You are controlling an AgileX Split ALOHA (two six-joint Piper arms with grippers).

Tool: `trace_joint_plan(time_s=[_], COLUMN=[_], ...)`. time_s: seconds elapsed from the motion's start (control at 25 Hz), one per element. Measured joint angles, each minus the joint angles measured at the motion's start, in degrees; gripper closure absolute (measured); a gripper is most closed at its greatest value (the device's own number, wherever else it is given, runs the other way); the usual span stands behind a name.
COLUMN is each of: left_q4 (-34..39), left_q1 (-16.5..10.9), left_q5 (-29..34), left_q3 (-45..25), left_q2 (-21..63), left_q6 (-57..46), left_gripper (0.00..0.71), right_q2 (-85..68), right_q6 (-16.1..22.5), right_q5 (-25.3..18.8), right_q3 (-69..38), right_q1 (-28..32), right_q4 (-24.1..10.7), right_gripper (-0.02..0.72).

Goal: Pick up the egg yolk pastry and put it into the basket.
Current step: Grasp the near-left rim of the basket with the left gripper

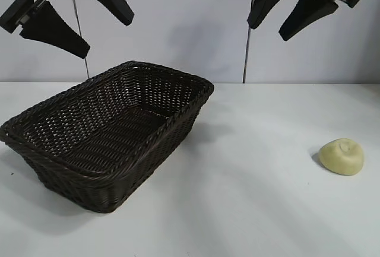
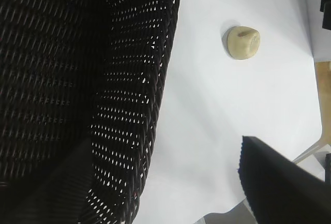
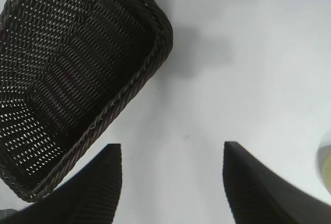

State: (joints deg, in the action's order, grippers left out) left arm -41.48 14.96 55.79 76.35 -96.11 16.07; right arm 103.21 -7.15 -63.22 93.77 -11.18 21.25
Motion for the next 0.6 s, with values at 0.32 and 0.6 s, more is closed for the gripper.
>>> trace_joint_plan(time_s=[0.32, 0.6], left_q4=[-0.3, -1.3], left_q1=[0.0, 0.0], left_q5=[0.0, 0.2], left_q3=[0.0, 0.0], left_q2=[0.0, 0.0], left_q6=[0.0, -1.6], left_gripper=[0.143, 0.143], right_q2=[0.0, 0.0], right_q6=[0.0, 0.0], right_q5=[0.0, 0.0], right_q3=[0.0, 0.0], right_q1=[0.0, 0.0], right_q4=[0.0, 0.0], right_gripper=[0.28, 0.28])
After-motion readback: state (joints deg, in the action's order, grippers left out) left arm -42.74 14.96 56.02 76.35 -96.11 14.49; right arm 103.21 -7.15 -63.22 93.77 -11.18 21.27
